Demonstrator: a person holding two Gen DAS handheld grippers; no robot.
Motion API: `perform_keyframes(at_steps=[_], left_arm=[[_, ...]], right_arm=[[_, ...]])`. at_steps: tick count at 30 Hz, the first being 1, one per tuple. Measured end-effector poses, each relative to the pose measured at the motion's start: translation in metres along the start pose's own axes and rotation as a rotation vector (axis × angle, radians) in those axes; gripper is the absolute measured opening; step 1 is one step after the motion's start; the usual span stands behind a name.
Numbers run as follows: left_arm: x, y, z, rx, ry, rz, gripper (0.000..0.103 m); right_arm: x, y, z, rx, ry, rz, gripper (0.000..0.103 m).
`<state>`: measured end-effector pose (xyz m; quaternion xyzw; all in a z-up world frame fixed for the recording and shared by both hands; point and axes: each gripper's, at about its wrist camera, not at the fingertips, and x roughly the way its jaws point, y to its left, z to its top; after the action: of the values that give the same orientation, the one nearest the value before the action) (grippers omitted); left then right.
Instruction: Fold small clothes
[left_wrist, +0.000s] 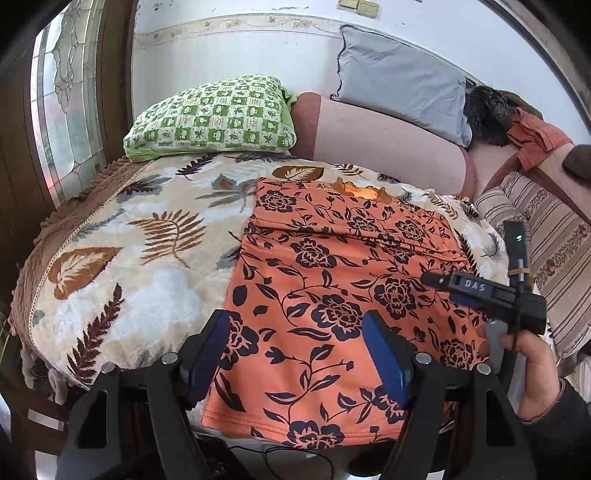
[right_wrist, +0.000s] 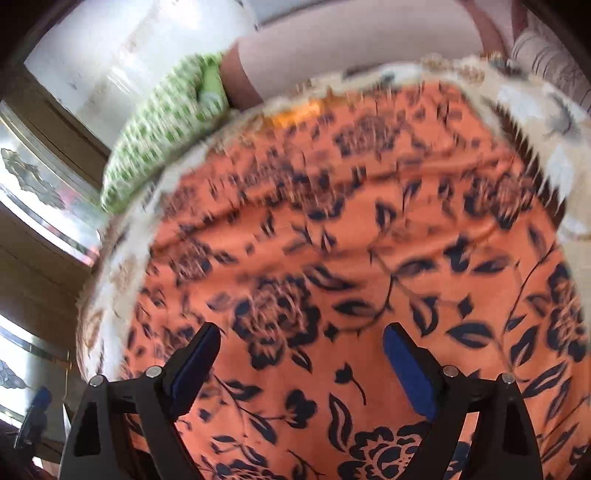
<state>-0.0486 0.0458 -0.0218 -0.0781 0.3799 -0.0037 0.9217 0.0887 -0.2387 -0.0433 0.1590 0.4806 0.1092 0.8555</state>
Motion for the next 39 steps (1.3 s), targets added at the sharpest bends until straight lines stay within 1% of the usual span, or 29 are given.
perform_keyframes(at_steps=[2, 5, 7, 9, 11, 13, 14, 15, 18, 19, 21, 22, 23, 26, 29, 31, 33, 34, 36, 37, 38, 39], left_arm=[[0.001, 0.000, 0.000, 0.003, 0.004, -0.002, 0.075], [-0.001, 0.000, 0.000, 0.004, -0.003, -0.004, 0.075], [0.000, 0.002, 0.001, -0.004, -0.002, -0.005, 0.075], [0.001, 0.003, 0.002, -0.010, -0.003, -0.006, 0.075], [0.002, 0.003, 0.003, -0.015, -0.004, -0.009, 0.075], [0.004, 0.003, 0.004, -0.022, -0.001, -0.013, 0.075], [0.004, 0.003, 0.004, -0.023, -0.001, -0.016, 0.075], [0.004, 0.003, 0.004, -0.023, -0.005, -0.014, 0.075], [0.005, 0.004, 0.006, -0.032, -0.007, -0.015, 0.075], [0.006, 0.004, 0.006, -0.032, -0.001, -0.019, 0.075], [0.005, 0.004, 0.005, -0.025, -0.009, -0.018, 0.075], [0.004, 0.005, 0.004, -0.023, -0.013, -0.015, 0.075], [0.003, 0.007, 0.004, -0.024, -0.012, -0.013, 0.075], [0.004, 0.012, 0.007, -0.044, -0.013, -0.009, 0.075], [0.005, 0.012, 0.008, -0.046, -0.021, -0.017, 0.075], [0.006, 0.011, 0.010, -0.042, -0.021, -0.018, 0.075], [0.008, 0.010, 0.011, -0.053, -0.020, -0.025, 0.075], [0.008, 0.010, 0.011, -0.058, -0.022, -0.032, 0.075], [0.008, 0.009, 0.009, -0.067, -0.027, -0.044, 0.075], [0.009, 0.008, 0.008, -0.065, -0.026, -0.052, 0.075], [0.011, 0.008, 0.005, -0.062, -0.023, -0.061, 0.075], [0.014, 0.008, 0.003, -0.064, -0.016, -0.060, 0.075]], right_arm=[[-0.005, 0.000, 0.002, -0.009, -0.016, 0.002, 0.092], [-0.005, -0.001, 0.000, -0.001, 0.000, -0.007, 0.092], [-0.011, -0.002, 0.002, 0.002, -0.022, -0.002, 0.092], [-0.023, -0.002, 0.003, -0.013, -0.067, -0.005, 0.092], [-0.026, 0.001, 0.005, -0.033, -0.092, -0.008, 0.092], [-0.015, 0.000, 0.009, -0.031, -0.043, -0.036, 0.092], [-0.014, -0.002, 0.010, -0.020, -0.034, -0.035, 0.092], [-0.019, -0.002, 0.011, -0.012, -0.054, -0.010, 0.092], [-0.029, 0.004, 0.014, -0.034, -0.105, 0.005, 0.092], [-0.027, 0.005, 0.015, -0.046, -0.099, 0.004, 0.092], [-0.016, 0.003, 0.017, -0.039, -0.048, -0.039, 0.092], [-0.016, 0.002, 0.017, -0.026, -0.044, -0.018, 0.092], [-0.018, 0.002, 0.017, -0.019, -0.058, 0.001, 0.092], [-0.030, 0.014, 0.024, -0.058, -0.123, -0.002, 0.092], [-0.032, 0.021, 0.035, -0.076, -0.127, -0.031, 0.092], [-0.041, 0.026, 0.042, -0.086, -0.157, -0.006, 0.092], [-0.047, 0.028, 0.046, -0.094, -0.181, -0.001, 0.092], [-0.045, 0.027, 0.048, -0.095, -0.173, -0.002, 0.092], [-0.040, 0.024, 0.047, -0.086, -0.128, -0.041, 0.092], [-0.043, 0.023, 0.043, -0.078, -0.126, -0.031, 0.092], [-0.052, 0.022, 0.036, -0.082, -0.141, -0.001, 0.092], [-0.058, 0.023, 0.031, -0.091, -0.150, -0.002, 0.092]])
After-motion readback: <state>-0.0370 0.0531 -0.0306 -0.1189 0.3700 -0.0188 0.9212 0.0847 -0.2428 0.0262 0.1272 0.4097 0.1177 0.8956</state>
